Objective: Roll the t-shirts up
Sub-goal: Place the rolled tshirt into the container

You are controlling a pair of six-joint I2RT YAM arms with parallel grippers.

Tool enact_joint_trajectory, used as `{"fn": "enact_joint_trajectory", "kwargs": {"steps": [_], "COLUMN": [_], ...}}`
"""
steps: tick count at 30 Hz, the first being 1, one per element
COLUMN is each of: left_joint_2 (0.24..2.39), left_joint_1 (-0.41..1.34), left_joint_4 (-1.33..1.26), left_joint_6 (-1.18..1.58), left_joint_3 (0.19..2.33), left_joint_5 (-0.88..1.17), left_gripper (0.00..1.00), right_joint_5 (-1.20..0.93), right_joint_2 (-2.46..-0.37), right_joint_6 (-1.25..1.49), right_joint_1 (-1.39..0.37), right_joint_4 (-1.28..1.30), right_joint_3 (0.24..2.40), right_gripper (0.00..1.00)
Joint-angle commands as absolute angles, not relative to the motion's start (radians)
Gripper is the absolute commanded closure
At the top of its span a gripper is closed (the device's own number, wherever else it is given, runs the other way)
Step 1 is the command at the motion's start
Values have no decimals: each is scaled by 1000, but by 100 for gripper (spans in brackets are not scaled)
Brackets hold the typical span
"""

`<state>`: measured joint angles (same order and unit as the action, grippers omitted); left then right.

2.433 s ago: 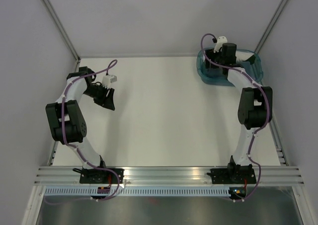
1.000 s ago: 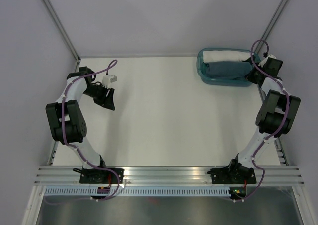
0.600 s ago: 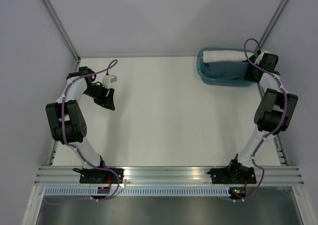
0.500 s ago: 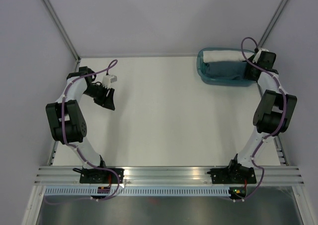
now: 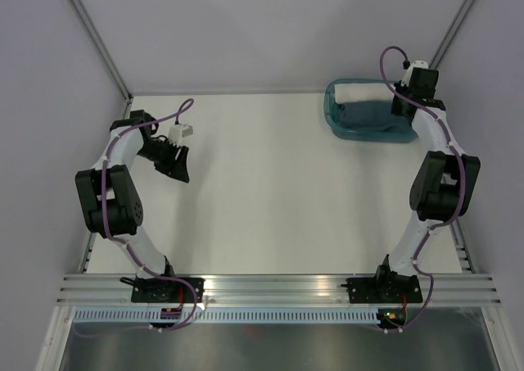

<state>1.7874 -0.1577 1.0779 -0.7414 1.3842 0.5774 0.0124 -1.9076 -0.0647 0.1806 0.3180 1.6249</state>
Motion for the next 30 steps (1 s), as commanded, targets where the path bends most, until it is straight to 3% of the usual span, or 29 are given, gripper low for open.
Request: {"fn": "enact_joint_trajectory", "kwargs": {"steps": [1,10,21,27,30], "left_joint_2": [1792,1804,1822,1822,1821], "left_joint_1": [-164,-164,-164,-164,-164], "left_joint_4": [1094,1094,1092,1094,1092], "left_joint_6": [-770,-773,-772,-775,-776], "left_joint_3": [1408,1393,1402,1399,1401], "left_joint_5": [589,600,598,595,598], "left_gripper": [43,43,44,44,43], "right_joint_5": [5,-28,-11,21,32], "right_joint_2": [-1980,-1973,-2190,-2119,-2056], "right_joint_6": [-9,37,52,32,9], "right_joint_1": [189,189,193,199,198], "right_joint_4": [390,344,462,430,403], "right_joint_3": [1671,1542,1799,1738,1726], "right_gripper": [100,100,100,100,90]}}
